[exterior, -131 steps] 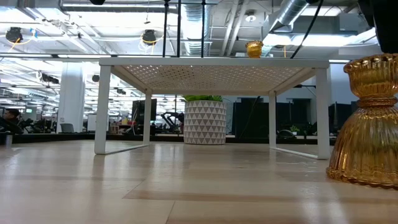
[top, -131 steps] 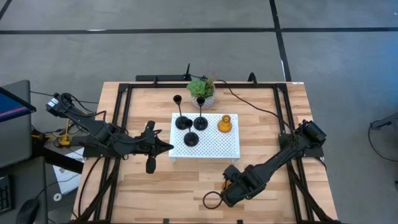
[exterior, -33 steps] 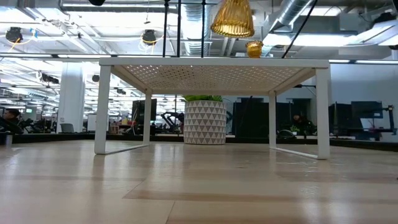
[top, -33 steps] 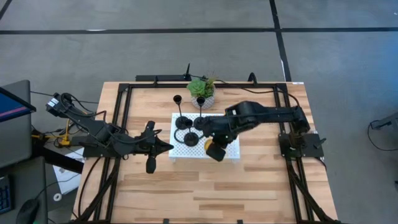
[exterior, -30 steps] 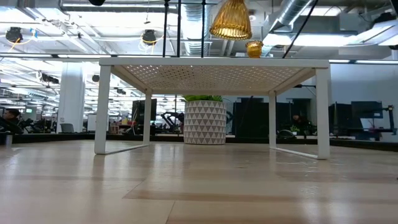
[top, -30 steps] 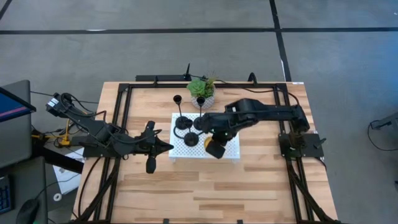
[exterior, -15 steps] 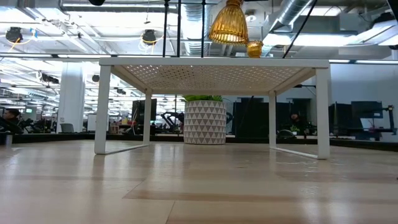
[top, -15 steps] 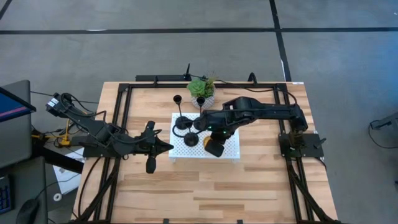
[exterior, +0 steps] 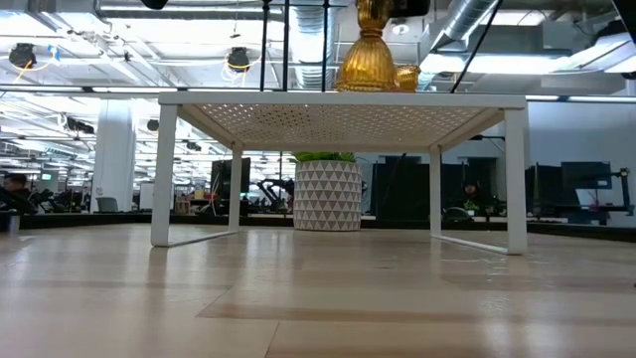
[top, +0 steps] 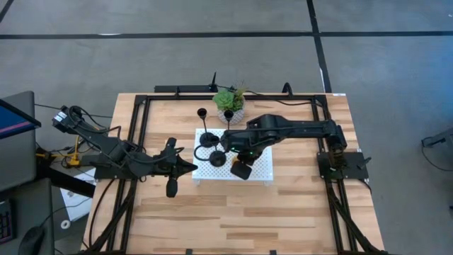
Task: Pick & Place candle stick holders
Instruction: Put the gold vase on the shelf
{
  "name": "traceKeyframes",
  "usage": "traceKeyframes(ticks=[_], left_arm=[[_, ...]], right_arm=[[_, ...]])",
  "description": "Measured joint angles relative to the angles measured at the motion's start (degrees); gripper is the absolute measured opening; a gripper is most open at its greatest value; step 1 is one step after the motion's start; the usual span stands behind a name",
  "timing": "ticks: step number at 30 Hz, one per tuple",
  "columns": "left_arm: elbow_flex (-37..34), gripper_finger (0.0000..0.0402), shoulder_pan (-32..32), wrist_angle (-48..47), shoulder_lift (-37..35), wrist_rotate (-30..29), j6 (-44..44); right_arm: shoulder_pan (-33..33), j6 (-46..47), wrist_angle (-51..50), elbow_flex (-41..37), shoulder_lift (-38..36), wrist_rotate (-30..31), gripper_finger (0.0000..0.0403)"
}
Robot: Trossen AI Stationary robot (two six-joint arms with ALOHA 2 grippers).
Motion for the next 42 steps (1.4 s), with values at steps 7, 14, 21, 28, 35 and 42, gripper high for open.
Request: traceKeyframes(ticks=[7,14,21,28,35,42], left_arm=[[0.00,0.0008,0.00,0.00,0.00,0.00,-0.21],[0.00,0.0008,0.00,0.00,0.00,0.00,-0.22],[0.00,0.0008,0.00,0.00,0.00,0.00,-0.22],[0.00,0.0008,0.00,0.00,0.00,0.00,-0.22],[0.00,0.0008,0.00,0.00,0.00,0.00,-0.22],[0.00,0.0008,0.00,0.00,0.00,0.00,-0.22]], right_arm=[[-0.44,1.34,-0.11,0.07,0.03,0.82,0.0010],[-0.37,1.37,-0.13,0.04,0.61,0.83,0.0010],[-0.37,1.99,-0.44,0.04,0.61,0.87,0.0010],[-0.33,3.42,-0.42,0.04,0.61,0.65,0.0010],[-0.33,3.48,-0.40,0.04,0.61,0.65,0.0010],[-0.33,2.62,-0.40,0.04,0.61,0.23,0.0010]])
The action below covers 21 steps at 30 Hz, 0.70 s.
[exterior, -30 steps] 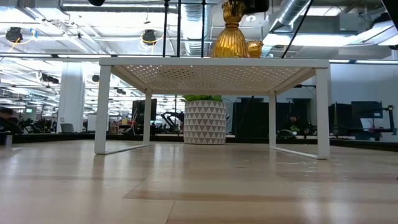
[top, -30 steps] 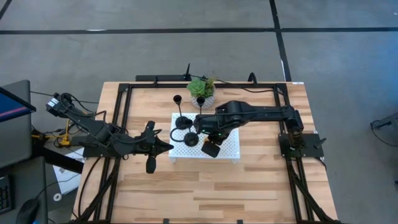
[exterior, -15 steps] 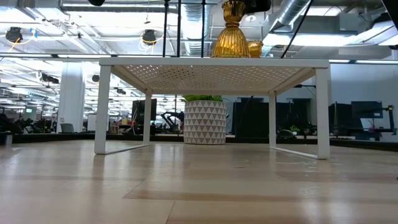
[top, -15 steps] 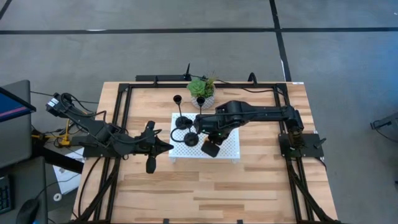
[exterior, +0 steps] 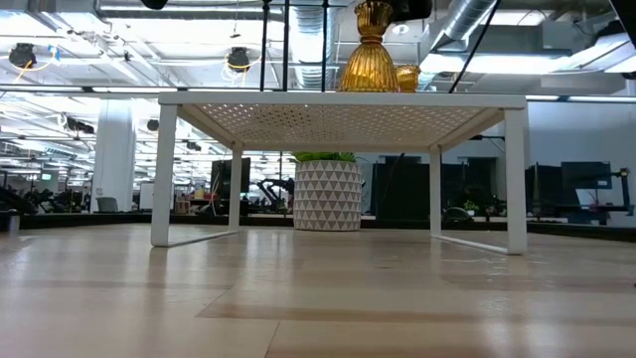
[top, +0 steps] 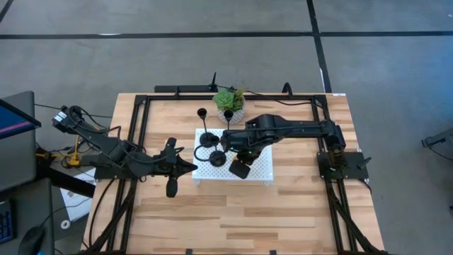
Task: Pick & Place candle stick holders
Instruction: Put the gold vase on the shelf
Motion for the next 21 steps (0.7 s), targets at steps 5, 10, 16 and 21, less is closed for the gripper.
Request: traceKeyframes(ticks=[5,10,16,21], left_arm=[[0.00,0.0008,0.00,0.00,0.00,0.01,0.00],[-0.01,0.0008,0.00,0.00,0.00,0.01,0.00],[-0.02,0.0008,0.00,-0.13,0.00,0.00,0.00],[-0.02,0.0008,0.00,-0.33,0.00,0.02,0.00]], right_arm=[[-0.01,-1.07,0.02,0.00,0.00,-1.27,0.0010],[0.00,-1.07,0.20,0.00,0.00,-1.11,0.0010],[0.00,-0.06,0.40,0.00,0.00,0.33,0.0017],[-0.04,0.85,0.42,0.00,0.00,0.63,0.0032]])
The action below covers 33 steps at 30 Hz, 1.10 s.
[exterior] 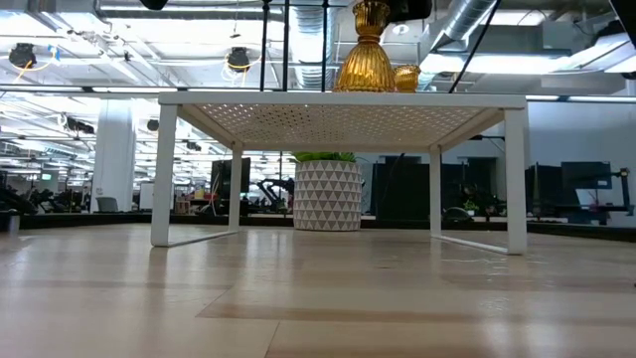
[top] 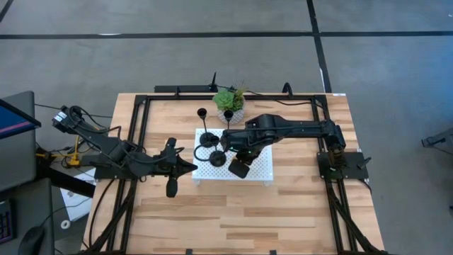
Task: Pick & Place candle stick holders
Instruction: Put the gold vase on the shelf
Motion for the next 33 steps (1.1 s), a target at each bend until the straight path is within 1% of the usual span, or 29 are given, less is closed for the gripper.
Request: traceKeyframes(ticks=[10,17,24,29,33], left_arm=[[0.00,0.0008,0.00,-0.07,0.00,0.01,0.00],[0.00,0.0008,0.00,-0.09,0.00,0.00,0.00],[0.00,0.0008,0.00,-0.11,0.00,0.00,0.00],[0.00,0.0008,-0.02,-0.20,0.00,0.01,0.00],[0.00,0.0008,-0.02,-0.29,0.00,0.01,0.00]], right_arm=[[0.00,1.51,-0.02,0.00,0.00,-0.04,0.0030],[-0.32,5.31,-0.45,0.00,0.00,-0.07,0.0048],[-0.37,6.09,-0.43,0.00,0.00,0.08,0.0051],[-0.37,6.57,-0.46,0.00,0.00,1.77,0.0051],[-0.37,7.56,-0.46,0.00,0.00,4.63,0.0051]])
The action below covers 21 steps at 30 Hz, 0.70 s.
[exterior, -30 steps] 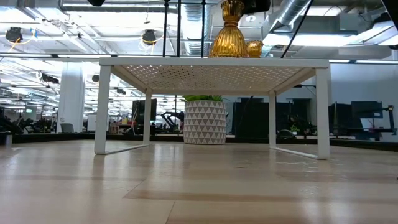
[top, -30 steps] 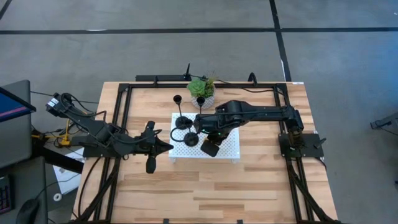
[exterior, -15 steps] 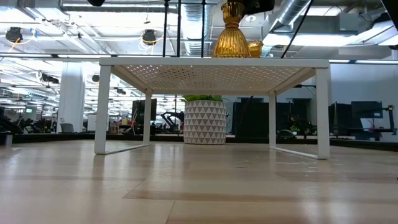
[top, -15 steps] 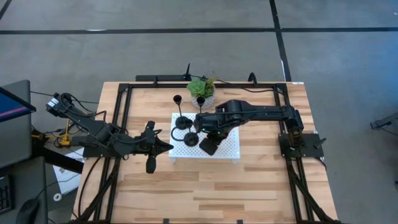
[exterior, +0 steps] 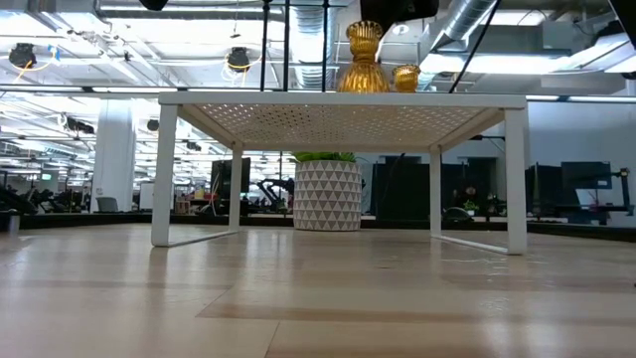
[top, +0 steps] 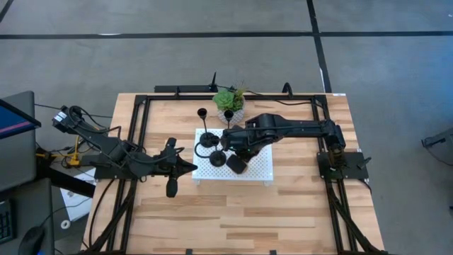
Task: Pick & Place candle stick holders
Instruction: Put the gold vase on the shelf
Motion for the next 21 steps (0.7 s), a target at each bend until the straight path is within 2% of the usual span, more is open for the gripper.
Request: traceKeyframes(ticks=[10,21], left_arm=[[0.00,0.0008,0.00,-0.03,0.00,0.00,0.00],[-0.01,0.0008,0.00,-0.04,0.00,0.00,0.00]], right_arm=[[0.04,-0.02,0.00,0.00,-0.42,0.96,0.0052],[0.11,-1.97,-0.01,-0.03,-1.08,-2.03,0.0052]])
